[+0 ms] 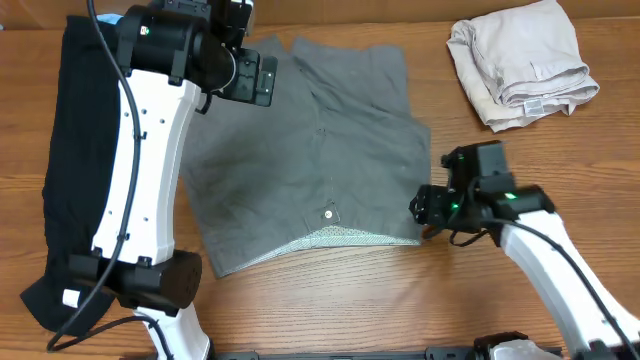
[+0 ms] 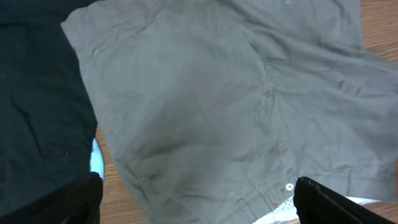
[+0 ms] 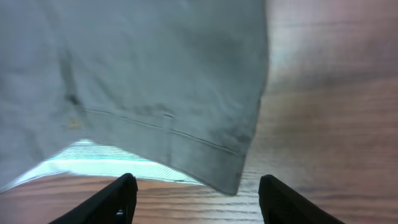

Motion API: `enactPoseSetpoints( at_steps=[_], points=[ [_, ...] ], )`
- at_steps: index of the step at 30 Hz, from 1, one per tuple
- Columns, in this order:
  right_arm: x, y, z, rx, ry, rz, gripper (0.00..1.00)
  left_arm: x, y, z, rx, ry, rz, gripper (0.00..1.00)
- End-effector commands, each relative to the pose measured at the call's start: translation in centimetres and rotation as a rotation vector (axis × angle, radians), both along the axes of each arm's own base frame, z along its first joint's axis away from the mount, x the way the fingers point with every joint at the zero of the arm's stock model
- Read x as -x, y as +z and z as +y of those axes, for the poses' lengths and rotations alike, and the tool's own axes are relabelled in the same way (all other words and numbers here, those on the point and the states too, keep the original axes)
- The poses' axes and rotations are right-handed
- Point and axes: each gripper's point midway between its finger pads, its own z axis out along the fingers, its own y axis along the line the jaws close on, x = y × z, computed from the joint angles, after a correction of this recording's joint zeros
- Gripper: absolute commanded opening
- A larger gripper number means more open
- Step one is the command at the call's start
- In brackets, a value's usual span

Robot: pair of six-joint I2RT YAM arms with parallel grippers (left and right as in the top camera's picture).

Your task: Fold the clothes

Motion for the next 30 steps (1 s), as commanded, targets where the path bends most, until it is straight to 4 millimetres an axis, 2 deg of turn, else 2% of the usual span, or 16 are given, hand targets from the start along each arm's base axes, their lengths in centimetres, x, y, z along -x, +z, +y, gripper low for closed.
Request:
enactPoseSetpoints(
  at_steps=[1,5,7,11,17,25,30],
  points=[
    [-0.4,-2.3,-0.9,0.074,-0.119,0.086,0.66,-0.7,-2.1,0.1,-0.032,-0.012,0.05,1.0],
    [0.2,-4.8,-1.0,0.09,-0.136,0.185,0.61,-1.0,-3.3,0.1,-0.042,-0.011,0.081,1.0],
    [0.6,-5.7,-0.7,0.081,-0.132,0.221,0.53,-1.1,-4.0,0.1,-0.049,-0.01,0.099,1.0],
    [0.8,-5.7,-0.2,0.049,-0.13,0.236,0.46,-1.3,-4.5,0.0,-0.052,-0.01,0.11,1.0],
    [1.7,-6.3,0.4,0.016,-0.138,0.264,0.45,-1.4,-4.5,0.0,-0.052,-0.01,0.109,1.0],
    [2.0,-7.1,2.9,-0.008,-0.083,0.231,0.44,-1.4,-4.5,0.0,-0.051,-0.01,0.109,1.0],
    [1.9,-7.4,1.8,0.076,-0.136,0.216,0.35,-1.4,-4.6,0.0,-0.052,-0.01,0.109,1.0]
  ],
)
